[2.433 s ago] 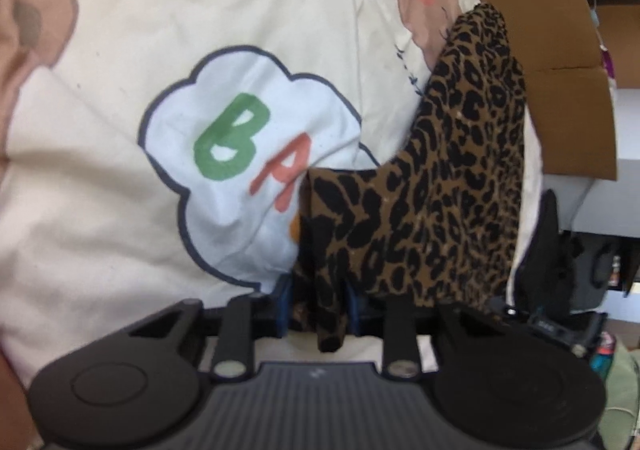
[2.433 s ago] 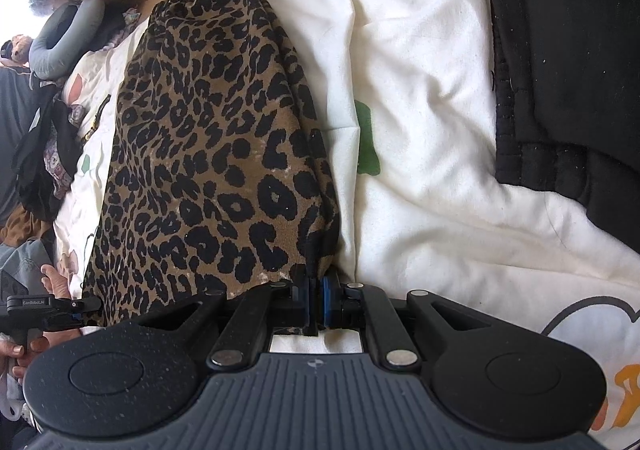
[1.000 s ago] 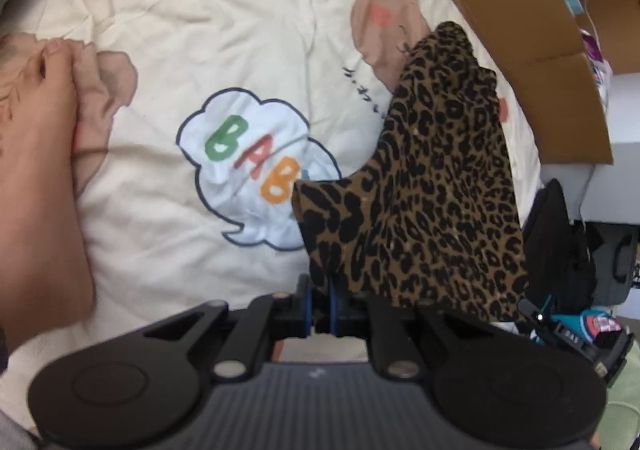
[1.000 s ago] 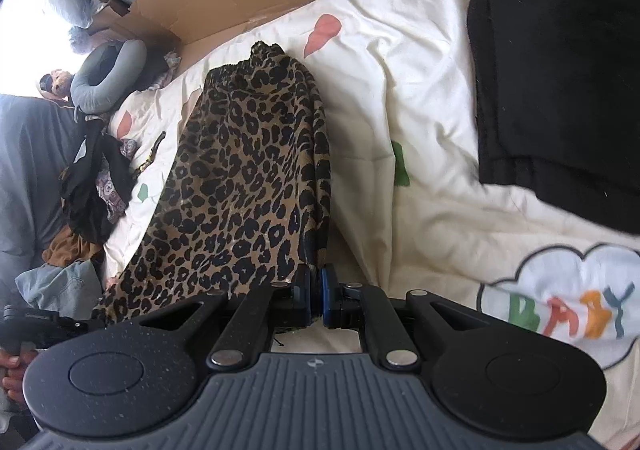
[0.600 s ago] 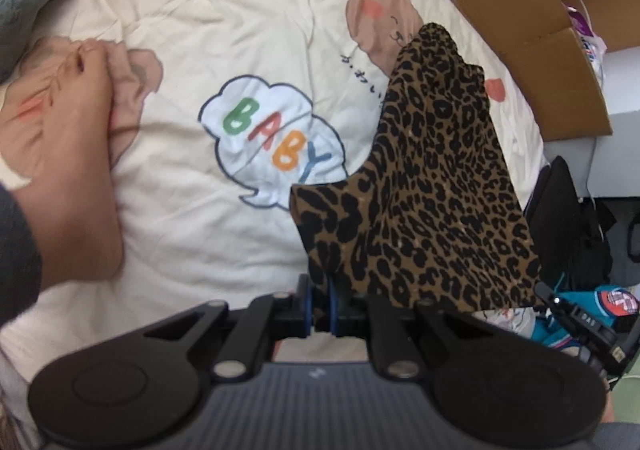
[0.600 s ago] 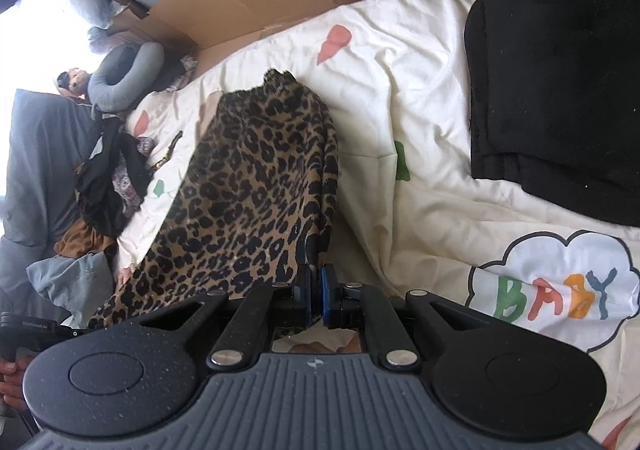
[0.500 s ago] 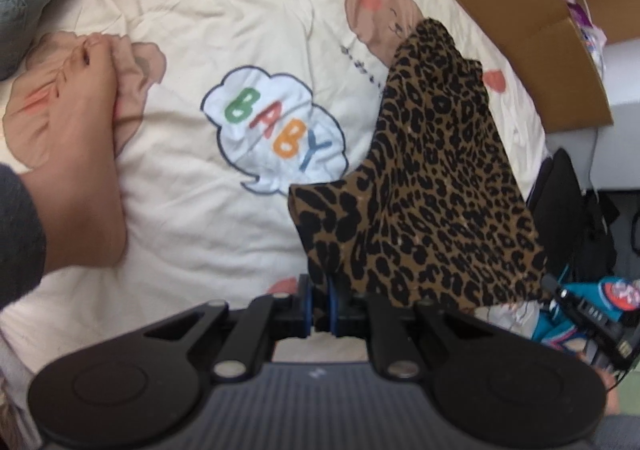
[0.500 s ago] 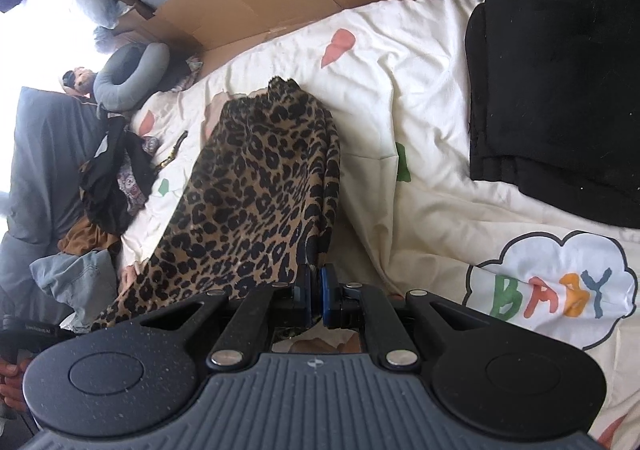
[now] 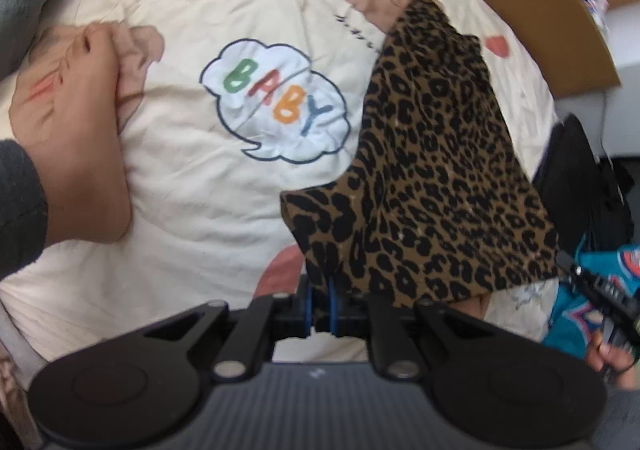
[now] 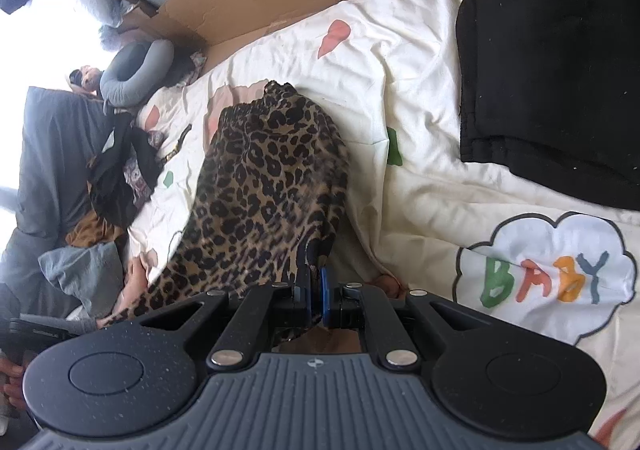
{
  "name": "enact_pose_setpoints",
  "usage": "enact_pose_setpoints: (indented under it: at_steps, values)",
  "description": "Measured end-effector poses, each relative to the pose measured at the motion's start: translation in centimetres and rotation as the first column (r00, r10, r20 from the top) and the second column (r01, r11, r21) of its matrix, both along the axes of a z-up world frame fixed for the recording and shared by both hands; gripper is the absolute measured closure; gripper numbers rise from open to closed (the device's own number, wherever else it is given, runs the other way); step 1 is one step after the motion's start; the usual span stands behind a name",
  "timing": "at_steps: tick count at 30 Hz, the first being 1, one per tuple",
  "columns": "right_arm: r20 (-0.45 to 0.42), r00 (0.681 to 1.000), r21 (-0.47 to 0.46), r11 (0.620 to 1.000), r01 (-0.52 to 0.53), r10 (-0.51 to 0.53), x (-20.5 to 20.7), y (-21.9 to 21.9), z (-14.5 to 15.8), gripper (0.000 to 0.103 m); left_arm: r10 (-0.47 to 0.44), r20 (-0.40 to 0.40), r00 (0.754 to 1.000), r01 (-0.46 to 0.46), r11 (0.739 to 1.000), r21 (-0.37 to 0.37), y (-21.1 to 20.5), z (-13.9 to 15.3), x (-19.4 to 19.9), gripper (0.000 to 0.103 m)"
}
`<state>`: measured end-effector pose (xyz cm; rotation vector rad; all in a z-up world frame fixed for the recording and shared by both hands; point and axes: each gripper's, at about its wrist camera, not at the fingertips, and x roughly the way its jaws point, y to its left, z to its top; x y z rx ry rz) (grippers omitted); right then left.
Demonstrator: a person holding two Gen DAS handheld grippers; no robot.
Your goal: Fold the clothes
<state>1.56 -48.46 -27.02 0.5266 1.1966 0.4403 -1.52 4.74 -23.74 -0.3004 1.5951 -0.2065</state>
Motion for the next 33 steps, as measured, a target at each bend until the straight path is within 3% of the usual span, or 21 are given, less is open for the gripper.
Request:
enact_pose_setpoints:
  at_steps: [7, 15, 33]
  values:
    - [0.004, 0.999, 0.040, 0.998, 0.038, -0.039, 1.7, 0.3, -1.6, 0.100, 0.033, 0.018, 0.999, -0.032, 0.999, -0.014, 0.3, -0.2, 2.1, 0.095]
    - [0.042, 0.997, 0.072, 0.995, 0.063, -0.066, 3.7, 0.8, -1.2, 0.100, 0.052, 0.065, 0.997, -0.051, 0.998, -0.021, 0.3, 0.3, 5.1, 0.095]
    - [0.077, 0.989, 0.076, 0.990, 0.122, -0.128, 9.6, 2.8, -3.1, 0.100, 0.180, 0.063, 0.982, -0.178, 0.983, -0.034, 0.0, -2.5, 11.1, 0.095]
